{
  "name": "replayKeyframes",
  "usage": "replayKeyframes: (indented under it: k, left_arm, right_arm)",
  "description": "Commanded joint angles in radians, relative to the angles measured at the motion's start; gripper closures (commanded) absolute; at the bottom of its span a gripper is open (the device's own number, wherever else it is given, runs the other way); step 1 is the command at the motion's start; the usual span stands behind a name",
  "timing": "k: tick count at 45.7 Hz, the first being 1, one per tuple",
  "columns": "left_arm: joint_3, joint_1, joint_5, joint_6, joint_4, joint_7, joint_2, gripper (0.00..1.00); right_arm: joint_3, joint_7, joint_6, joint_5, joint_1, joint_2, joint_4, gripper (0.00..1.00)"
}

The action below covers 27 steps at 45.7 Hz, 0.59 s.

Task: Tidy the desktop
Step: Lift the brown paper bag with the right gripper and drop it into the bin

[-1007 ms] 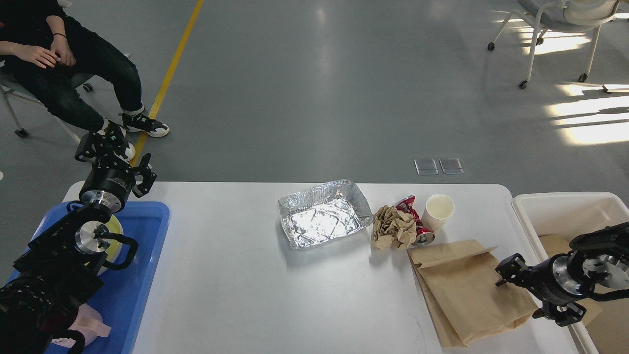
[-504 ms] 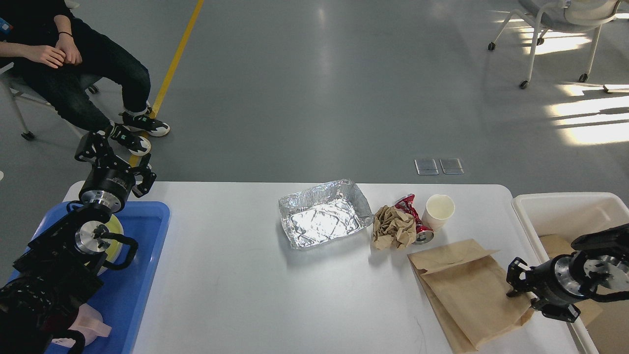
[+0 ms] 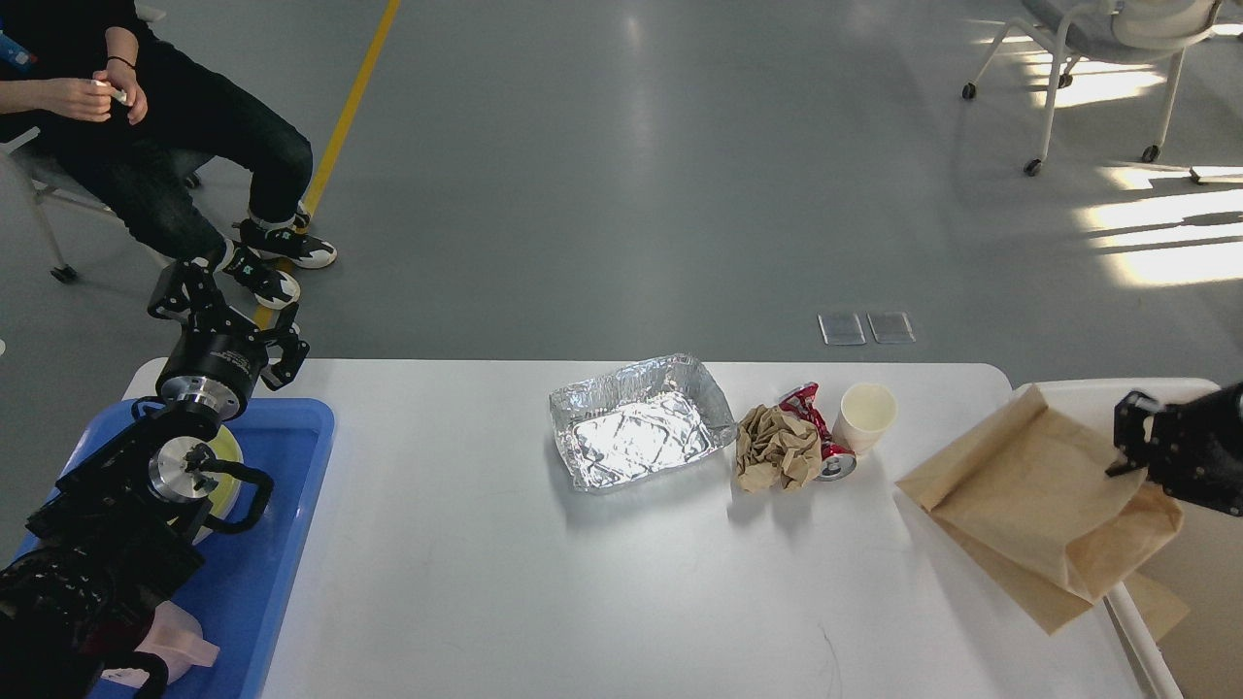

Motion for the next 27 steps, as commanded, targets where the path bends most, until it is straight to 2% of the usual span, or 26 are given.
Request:
replayKeyframes:
  k: [1,8,14,27]
  left_arm:
    - [0.000,0.000,0.000,0.002,0.000,0.000,0.000,0.01]
    - [0.000,0.000,0.000,0.000,0.000,0.001,0.000,0.01]
    - [0.000,0.000,0.000,0.000,0.000,0.000,0.000,0.01]
    - [0.000,0.000,0.000,0.000,0.000,0.000,0.000,0.01]
  right_arm:
    - [-0.029,-0.001,0.042,-0.006,0.164,-0.036,-0.008,1.00]
    - [-0.063,-0.001,0.053,-0.004,0.325,-0.036,-0.005,1.00]
    - [-0.052,-0.001,0.109,-0.001,0.426,-0.034,-0.005,1.00]
    - [-0.026,-0.001,0.137,0.002,0.532,-0.040,-0.008,1.00]
